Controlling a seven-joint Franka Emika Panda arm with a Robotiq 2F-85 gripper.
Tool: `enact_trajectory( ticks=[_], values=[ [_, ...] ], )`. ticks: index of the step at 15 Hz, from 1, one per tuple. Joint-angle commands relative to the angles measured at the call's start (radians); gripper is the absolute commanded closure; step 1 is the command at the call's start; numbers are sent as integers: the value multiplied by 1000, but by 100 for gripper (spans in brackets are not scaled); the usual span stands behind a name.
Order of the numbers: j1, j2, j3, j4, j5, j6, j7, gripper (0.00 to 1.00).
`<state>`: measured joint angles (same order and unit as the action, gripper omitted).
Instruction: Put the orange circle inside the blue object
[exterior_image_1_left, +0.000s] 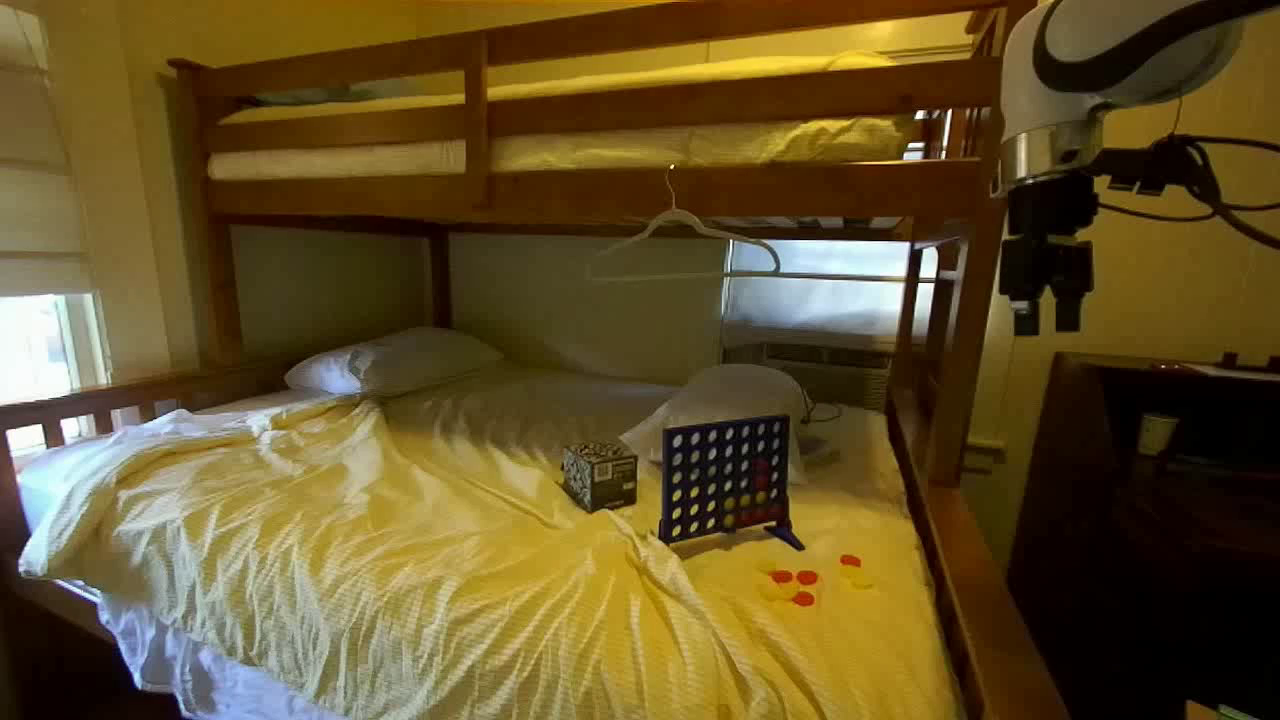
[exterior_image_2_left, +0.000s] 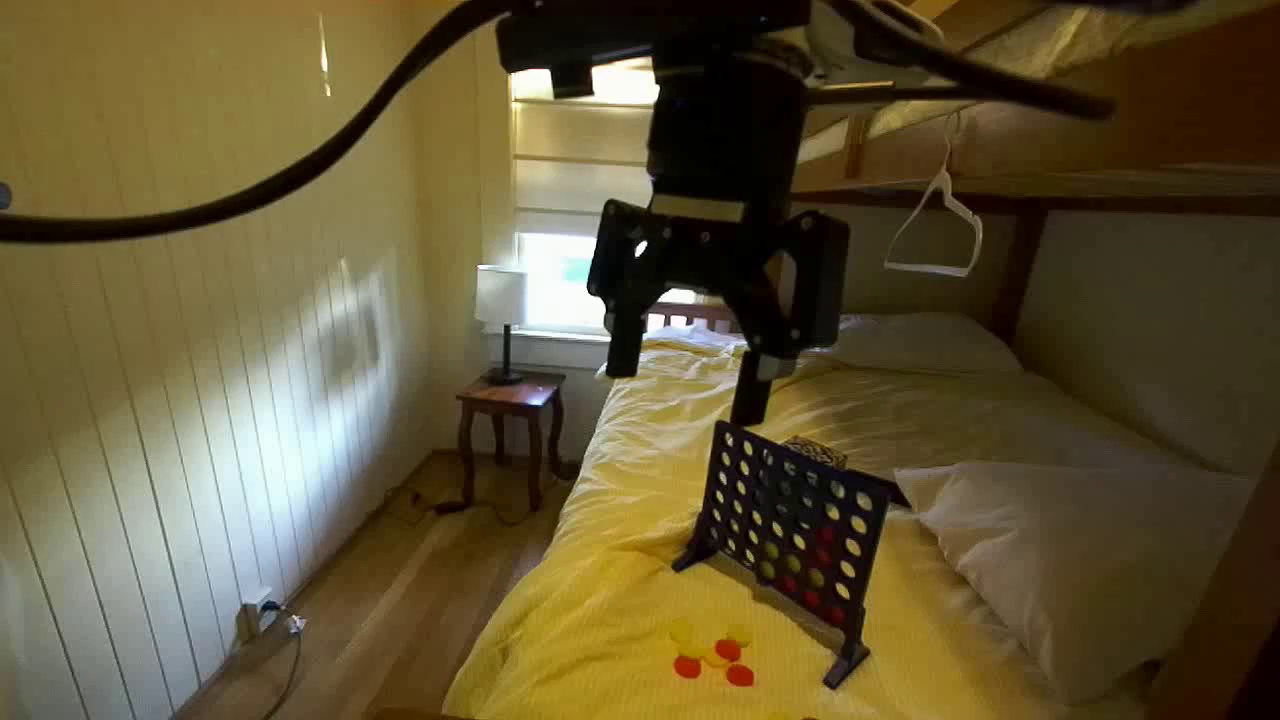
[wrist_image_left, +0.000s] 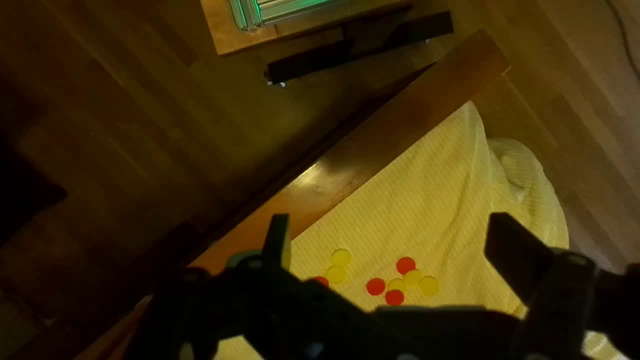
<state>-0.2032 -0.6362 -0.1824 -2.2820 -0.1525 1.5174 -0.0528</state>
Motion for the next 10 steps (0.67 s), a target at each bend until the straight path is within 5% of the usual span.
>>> enact_trajectory(
  ticks=[1,6,10],
  values=[
    [8,1,-6,3,-3,-3,3,0],
    [8,1,-5,3,-3,-3,3,0],
    [45,81,62,-10,-34,56,35,0]
  ],
)
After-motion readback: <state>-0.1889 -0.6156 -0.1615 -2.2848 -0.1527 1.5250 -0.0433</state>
